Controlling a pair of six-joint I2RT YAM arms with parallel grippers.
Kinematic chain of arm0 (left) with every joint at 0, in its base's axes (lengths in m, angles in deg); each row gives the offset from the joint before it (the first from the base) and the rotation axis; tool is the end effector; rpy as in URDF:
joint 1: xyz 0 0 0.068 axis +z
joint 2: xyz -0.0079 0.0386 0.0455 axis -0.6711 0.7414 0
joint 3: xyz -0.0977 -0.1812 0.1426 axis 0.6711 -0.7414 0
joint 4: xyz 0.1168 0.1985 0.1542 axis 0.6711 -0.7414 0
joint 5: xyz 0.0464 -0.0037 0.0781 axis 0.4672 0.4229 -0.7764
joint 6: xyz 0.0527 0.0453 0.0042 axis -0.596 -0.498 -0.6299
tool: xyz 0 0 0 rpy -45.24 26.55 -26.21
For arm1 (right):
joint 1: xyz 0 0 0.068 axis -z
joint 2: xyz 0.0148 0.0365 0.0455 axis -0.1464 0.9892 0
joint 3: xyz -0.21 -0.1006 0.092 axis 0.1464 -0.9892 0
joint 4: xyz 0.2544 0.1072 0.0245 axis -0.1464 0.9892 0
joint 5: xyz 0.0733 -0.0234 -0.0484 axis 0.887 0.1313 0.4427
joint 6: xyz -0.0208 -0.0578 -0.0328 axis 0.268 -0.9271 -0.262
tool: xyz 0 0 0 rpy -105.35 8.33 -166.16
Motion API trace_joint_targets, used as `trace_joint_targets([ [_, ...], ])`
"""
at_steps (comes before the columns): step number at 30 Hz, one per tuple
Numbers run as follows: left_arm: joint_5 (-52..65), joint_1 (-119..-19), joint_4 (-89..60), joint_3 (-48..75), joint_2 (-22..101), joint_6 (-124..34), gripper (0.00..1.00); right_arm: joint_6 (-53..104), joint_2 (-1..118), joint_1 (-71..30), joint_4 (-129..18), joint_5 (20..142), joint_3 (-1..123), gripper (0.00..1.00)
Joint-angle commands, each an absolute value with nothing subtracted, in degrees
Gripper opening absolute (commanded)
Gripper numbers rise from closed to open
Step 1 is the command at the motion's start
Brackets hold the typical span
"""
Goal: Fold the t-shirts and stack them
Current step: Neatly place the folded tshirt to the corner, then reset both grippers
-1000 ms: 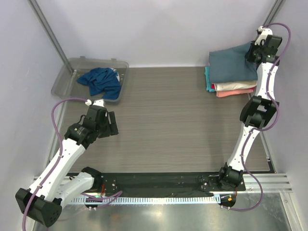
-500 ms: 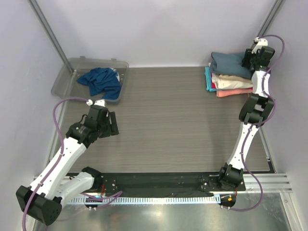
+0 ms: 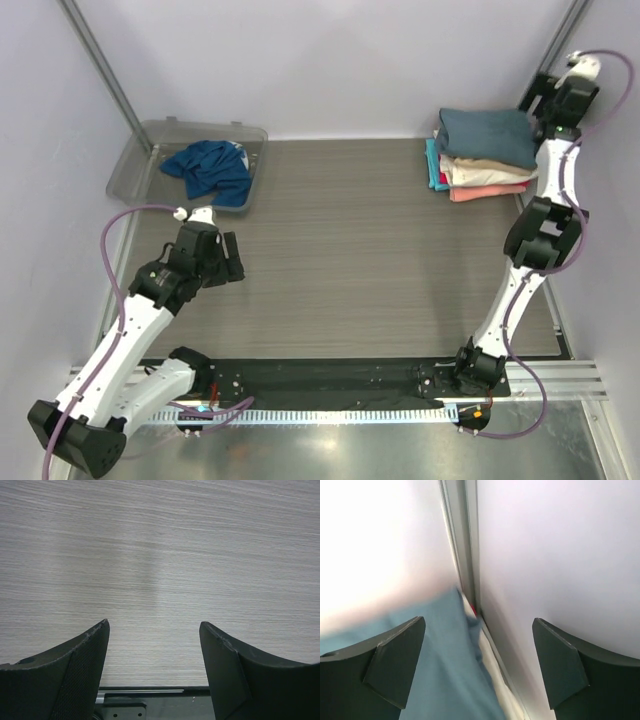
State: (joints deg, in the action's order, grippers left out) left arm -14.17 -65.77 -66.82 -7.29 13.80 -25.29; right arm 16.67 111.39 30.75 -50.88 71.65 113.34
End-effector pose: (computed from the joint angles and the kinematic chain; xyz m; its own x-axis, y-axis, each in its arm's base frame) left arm 0.1985 -0.0735 0.2657 -0.7261 -0.2315 -0.6474 -0.1310 0.9709 -0.2003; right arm 0.5373 -0.2220 0.2960 -0.1888 0.0398 -0.9812 0.3952 0.9178 -0.0388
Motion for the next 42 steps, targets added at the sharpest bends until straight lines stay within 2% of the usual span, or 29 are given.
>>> trace_joint_targets([
  [1, -14.2, -66.1, -64.8, -7.4, 11.9, -25.6, 0.73, 25.4, 98.0, 31.4, -56.8, 70.6, 112.5, 0.95],
  [5, -14.2, -66.1, -64.7, -7.5, 10.7, -25.6, 0.74, 34.0, 93.8, 31.4, -56.4, 82.8, 106.1, 0.95],
  [6, -14.1, -66.0, -64.7, -7.5, 10.4, -25.6, 0.74, 35.7, 93.5, 31.4, -56.4, 89.7, 104.9, 0.95],
  [10, -13.5, -66.0, -64.6, -7.4, 9.7, -25.8, 0.73, 40.6, 93.5, 29.6, -56.7, 97.9, 99.7, 0.93],
  [19, -13.3, -66.1, -64.4, -7.5, 9.0, -25.9, 0.74, 24.5, 98.8, 20.0, -48.6, 91.7, 95.9, 0.93],
  [22, -13.5, -66.1, -64.4, -7.5, 8.6, -25.8, 0.74, 21.1, 100.0, 19.1, -45.2, 87.7, 95.3, 0.89],
  [29, -13.3, -66.1, -64.4, -7.6, 8.5, -25.9, 0.73, 16.8, 94.4, 18.4, -45.5, 81.0, 86.4, 0.88],
  [42, -13.9, -66.1, -64.5, -7.5, 7.9, -25.8, 0.73, 23.0, 81.8, 15.2, -44.9, 81.0, 94.5, 0.94],
])
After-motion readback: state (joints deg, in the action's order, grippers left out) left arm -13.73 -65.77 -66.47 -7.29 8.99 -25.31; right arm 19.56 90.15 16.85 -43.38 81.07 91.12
